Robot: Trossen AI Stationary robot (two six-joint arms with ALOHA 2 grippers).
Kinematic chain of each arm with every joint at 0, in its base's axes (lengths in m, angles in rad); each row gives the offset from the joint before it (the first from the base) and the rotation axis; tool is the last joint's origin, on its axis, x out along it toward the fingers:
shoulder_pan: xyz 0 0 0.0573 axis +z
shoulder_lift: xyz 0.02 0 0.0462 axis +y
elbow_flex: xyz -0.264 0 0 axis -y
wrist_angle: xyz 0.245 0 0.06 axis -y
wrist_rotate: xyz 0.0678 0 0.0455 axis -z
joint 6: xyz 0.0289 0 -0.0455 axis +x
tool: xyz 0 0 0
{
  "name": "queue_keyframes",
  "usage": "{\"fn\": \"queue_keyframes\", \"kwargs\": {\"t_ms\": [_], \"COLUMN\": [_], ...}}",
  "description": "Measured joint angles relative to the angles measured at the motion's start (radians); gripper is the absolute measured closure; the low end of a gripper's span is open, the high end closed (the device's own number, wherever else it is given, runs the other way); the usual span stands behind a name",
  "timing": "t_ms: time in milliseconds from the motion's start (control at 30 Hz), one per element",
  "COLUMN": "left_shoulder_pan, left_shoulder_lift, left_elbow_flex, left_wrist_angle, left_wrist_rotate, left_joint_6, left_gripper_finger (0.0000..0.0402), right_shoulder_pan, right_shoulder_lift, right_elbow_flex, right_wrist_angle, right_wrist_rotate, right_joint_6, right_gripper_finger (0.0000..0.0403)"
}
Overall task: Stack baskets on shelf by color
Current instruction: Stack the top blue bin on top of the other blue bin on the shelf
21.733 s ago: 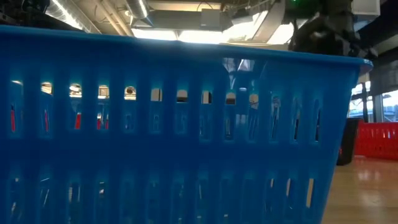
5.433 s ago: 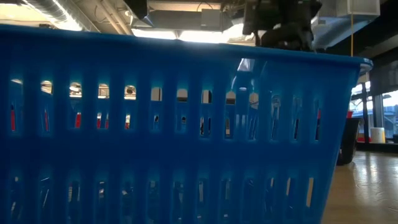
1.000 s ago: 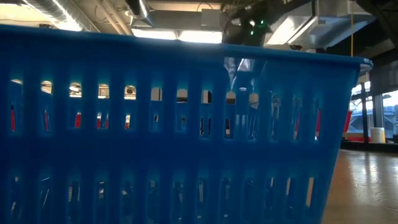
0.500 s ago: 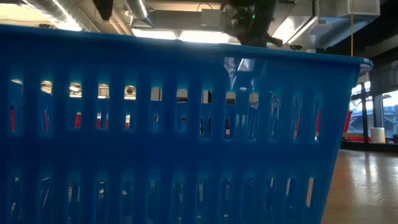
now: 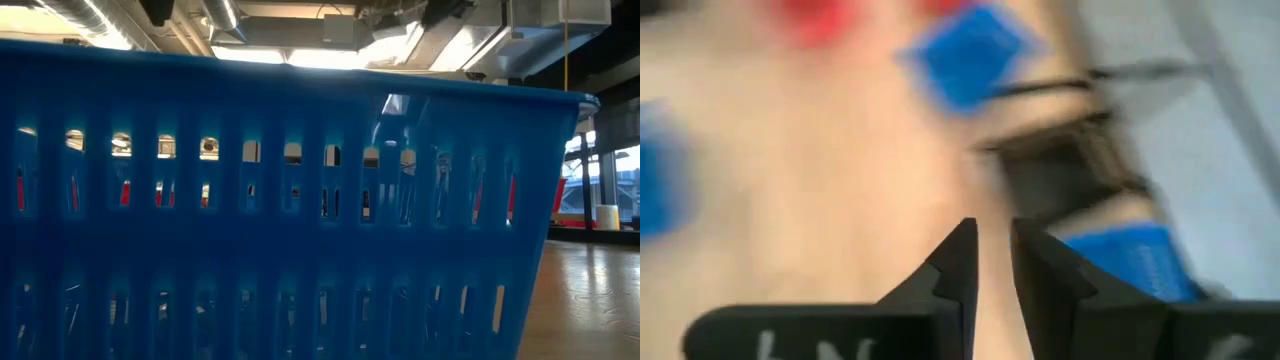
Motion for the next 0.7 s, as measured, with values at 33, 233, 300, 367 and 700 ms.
{"fn": "queue_keyframes", "kwargs": {"t_ms": [33,233,300,367,700], "left_shoulder_pan": [0.000,-0.003,-0.002,0.008,0.238], "left_shoulder_lift": [0.000,0.000,0.011,0.026,0.150], "left_elbow_flex": [0.000,0.000,0.000,-0.001,-0.001], "left_wrist_angle": [0.012,0.109,0.146,0.168,0.192], "left_wrist_rotate": [-0.003,-0.031,-0.053,-0.091,-0.044], "left_joint_6": [0.000,0.124,0.181,0.218,0.342], "left_gripper_finger": [0.0334,0.0334,0.0334,0.0334,0.0335], "right_shoulder_pan": [0.010,0.063,0.079,0.085,0.089], "right_shoulder_lift": [-0.012,-0.025,-0.025,-0.025,-0.051], "right_elbow_flex": [0.000,0.000,0.000,0.000,0.000], "right_wrist_angle": [-0.021,-0.136,-0.137,-0.137,-0.142], "right_wrist_rotate": [-0.089,-0.400,-0.405,-0.407,-0.408], "right_joint_6": [-0.051,-0.230,-0.249,-0.251,-0.232], "right_gripper_finger": [0.0340,0.0340,0.0340,0.0340,0.0340]}}
